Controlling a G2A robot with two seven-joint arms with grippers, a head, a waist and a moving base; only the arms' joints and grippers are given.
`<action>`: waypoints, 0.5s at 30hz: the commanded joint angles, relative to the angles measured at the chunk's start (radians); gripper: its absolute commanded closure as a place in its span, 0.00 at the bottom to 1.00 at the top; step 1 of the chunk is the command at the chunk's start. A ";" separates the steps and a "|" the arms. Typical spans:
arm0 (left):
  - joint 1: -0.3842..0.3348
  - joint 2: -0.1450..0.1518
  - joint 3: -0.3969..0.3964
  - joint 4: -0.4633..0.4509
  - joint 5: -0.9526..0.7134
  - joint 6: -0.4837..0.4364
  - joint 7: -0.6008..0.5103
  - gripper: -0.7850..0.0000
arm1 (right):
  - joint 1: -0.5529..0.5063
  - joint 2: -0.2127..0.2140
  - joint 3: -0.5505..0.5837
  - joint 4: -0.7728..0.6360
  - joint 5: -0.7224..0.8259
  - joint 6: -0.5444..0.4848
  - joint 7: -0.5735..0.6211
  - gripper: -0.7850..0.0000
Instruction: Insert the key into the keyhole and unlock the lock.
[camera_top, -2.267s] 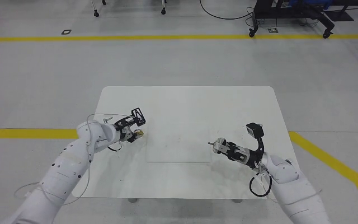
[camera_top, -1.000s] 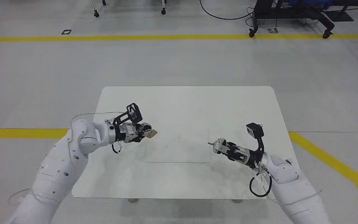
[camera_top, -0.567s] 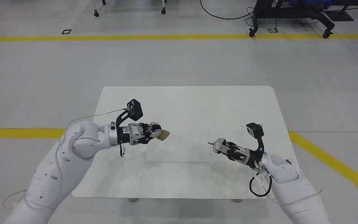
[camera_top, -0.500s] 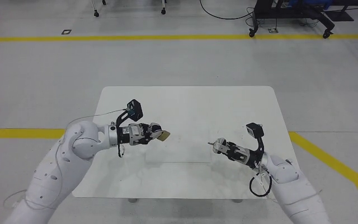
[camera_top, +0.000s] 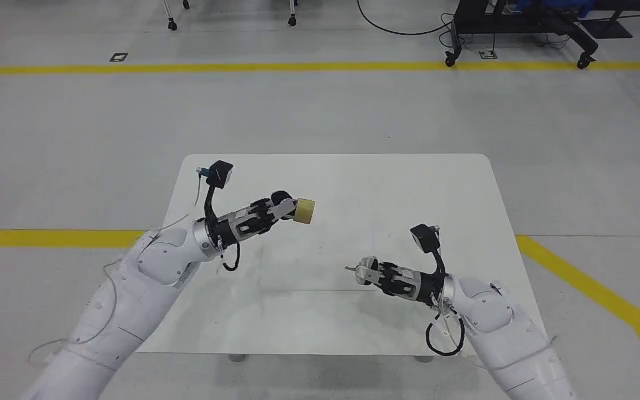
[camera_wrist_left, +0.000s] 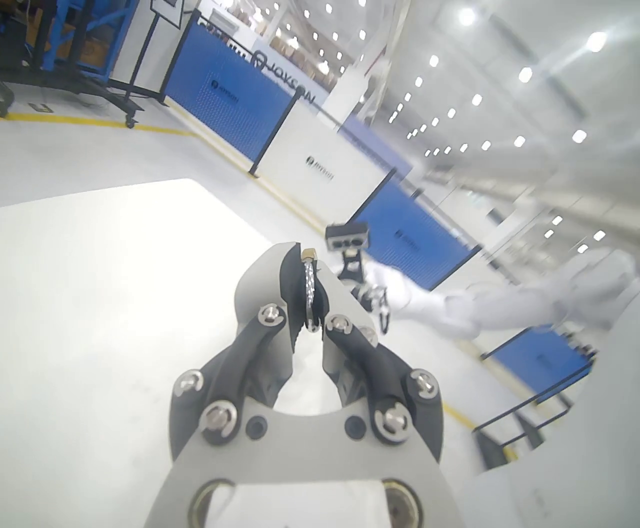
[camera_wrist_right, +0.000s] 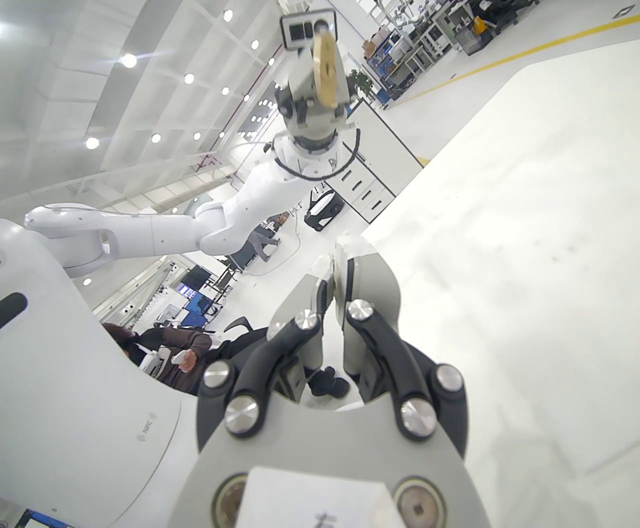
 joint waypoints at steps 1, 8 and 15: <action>-0.052 -0.019 0.043 0.037 -0.065 0.028 -0.059 1.00 | 0.009 -0.005 -0.020 -0.001 -0.021 0.002 -0.009 1.00; -0.154 -0.093 0.171 0.145 -0.022 0.046 -0.103 1.00 | 0.024 -0.016 -0.066 0.001 -0.073 -0.012 -0.029 1.00; -0.175 -0.121 0.209 0.197 -0.008 0.047 -0.120 1.00 | 0.024 -0.018 -0.074 0.004 -0.075 -0.015 -0.036 1.00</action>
